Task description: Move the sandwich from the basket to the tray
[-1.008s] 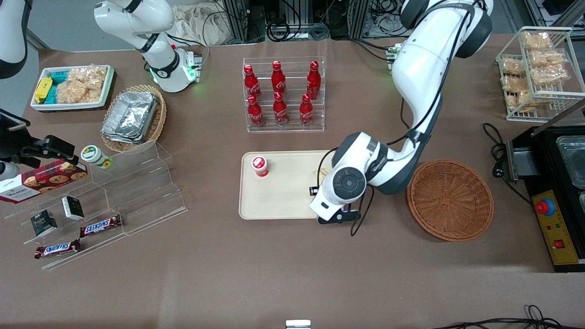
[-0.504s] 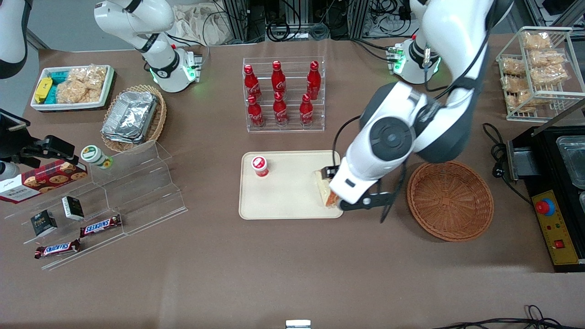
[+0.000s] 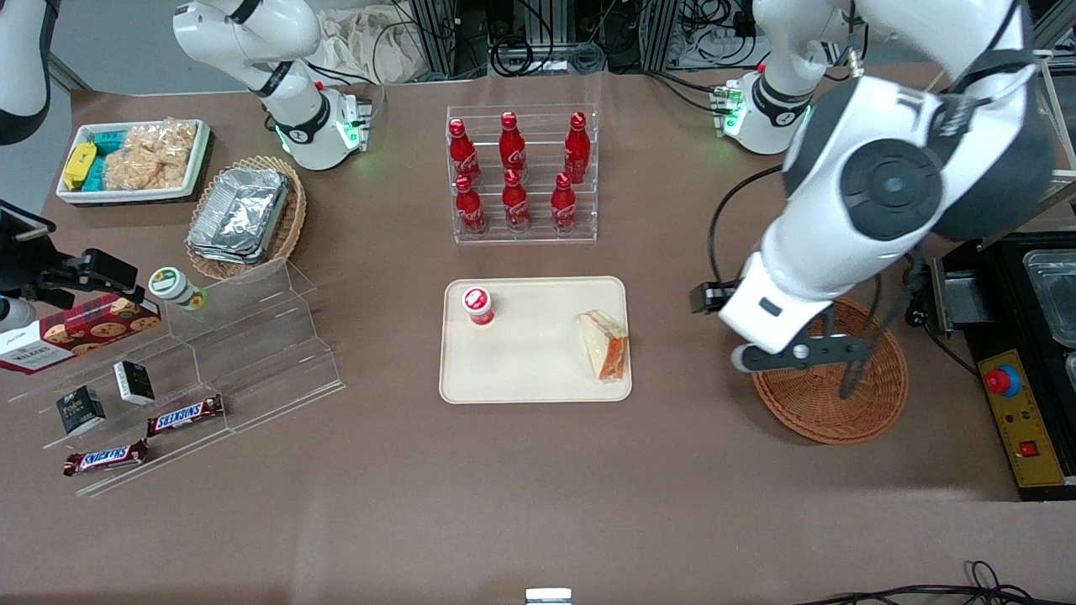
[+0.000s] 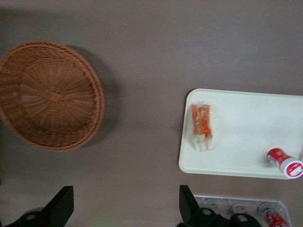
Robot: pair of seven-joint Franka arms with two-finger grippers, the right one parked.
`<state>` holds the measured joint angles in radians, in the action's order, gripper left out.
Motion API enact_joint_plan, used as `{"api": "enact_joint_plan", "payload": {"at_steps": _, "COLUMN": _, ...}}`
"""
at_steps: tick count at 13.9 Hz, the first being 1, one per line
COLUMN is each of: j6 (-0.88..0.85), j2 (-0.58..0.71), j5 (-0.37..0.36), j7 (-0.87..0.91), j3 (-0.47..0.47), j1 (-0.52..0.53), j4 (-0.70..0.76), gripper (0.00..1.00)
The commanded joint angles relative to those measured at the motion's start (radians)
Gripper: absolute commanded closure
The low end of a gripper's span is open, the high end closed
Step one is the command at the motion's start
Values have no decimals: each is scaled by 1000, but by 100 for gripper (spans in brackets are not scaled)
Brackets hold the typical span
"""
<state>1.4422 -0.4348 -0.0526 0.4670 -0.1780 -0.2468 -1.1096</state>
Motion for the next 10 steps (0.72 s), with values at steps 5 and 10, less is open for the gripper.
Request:
{"api": "enact_joint_plan", "payload": {"at_steps": 5, "j6": -69, "j2": 112, "j5": -47, "j7": -364, "j3": 58, "j1": 113, "j4": -55, "gripper": 0}}
{"api": "enact_joint_plan", "payload": {"at_steps": 10, "j6": -4, "j2": 279, "j5": -15, "j7": -611, "j3": 201, "j1": 121, "j4": -269, "gripper": 0}}
